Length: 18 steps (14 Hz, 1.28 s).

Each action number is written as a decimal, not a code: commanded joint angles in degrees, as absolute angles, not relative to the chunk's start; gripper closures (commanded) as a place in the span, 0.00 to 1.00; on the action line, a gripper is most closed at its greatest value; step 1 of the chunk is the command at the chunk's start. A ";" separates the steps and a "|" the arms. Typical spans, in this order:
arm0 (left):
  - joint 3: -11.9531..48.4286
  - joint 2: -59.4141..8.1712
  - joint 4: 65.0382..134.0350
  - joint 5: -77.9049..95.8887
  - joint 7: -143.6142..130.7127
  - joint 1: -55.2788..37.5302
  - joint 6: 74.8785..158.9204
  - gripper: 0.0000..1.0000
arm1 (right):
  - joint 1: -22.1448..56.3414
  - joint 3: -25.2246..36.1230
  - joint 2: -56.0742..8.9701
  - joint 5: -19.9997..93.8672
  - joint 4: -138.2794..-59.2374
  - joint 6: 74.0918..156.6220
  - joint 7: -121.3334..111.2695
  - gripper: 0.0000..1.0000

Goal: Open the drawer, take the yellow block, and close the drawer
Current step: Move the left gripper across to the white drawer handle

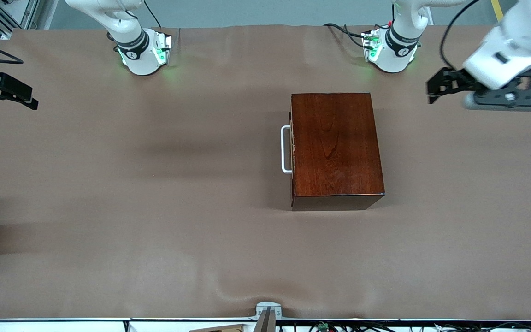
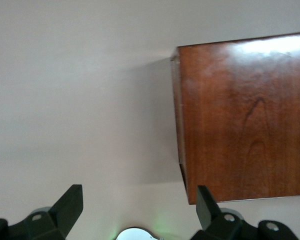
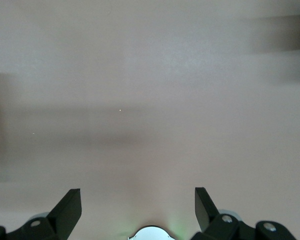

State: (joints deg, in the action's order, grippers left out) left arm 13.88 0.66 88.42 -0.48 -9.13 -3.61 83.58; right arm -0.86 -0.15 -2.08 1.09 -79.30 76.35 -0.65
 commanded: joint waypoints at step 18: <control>1.94 -37.08 65.57 -7.38 -42.18 -49.21 94.66 0.00 | -1.05 -0.35 -1.14 0.70 -80.24 76.46 -0.97 0.00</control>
State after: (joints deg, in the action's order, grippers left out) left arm 4.37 -34.23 68.52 -5.97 -40.96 -46.53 94.58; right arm -0.86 -0.14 -2.08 1.09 -79.37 76.34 -0.65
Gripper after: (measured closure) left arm 0.000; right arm 0.000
